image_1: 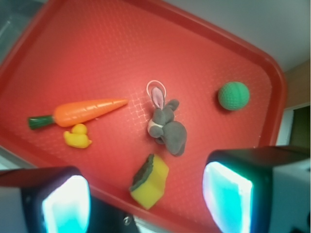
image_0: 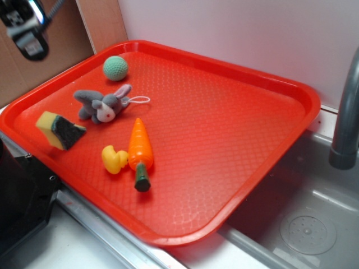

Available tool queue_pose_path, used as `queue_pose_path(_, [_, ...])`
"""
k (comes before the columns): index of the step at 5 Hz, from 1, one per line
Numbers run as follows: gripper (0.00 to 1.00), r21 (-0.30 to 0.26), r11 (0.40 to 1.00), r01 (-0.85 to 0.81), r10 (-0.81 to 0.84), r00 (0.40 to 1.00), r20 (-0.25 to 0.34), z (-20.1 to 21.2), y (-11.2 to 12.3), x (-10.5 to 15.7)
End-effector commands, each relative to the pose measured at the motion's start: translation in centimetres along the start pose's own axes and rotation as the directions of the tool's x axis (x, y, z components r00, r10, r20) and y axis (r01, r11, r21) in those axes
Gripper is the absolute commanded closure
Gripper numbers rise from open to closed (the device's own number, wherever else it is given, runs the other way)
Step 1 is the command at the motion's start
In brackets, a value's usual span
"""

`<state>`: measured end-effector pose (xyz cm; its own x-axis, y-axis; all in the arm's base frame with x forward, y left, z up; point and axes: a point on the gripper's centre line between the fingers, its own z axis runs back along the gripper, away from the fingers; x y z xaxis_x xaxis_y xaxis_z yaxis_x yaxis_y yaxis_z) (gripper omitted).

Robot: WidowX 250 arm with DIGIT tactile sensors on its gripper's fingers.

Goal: Grab the gray animal.

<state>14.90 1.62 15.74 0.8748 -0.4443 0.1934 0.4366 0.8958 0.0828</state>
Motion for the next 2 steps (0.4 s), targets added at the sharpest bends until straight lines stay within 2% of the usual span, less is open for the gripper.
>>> queue_pose_path(1, [0.0,0.054,0.997,0.053,-0.05,0.997,-0.066,-5.5,1.4,0.1])
queue_pose_path(2, [0.0,0.082,0.996,0.045,-0.036,0.993,-0.113,-8.0,2.3,-0.1])
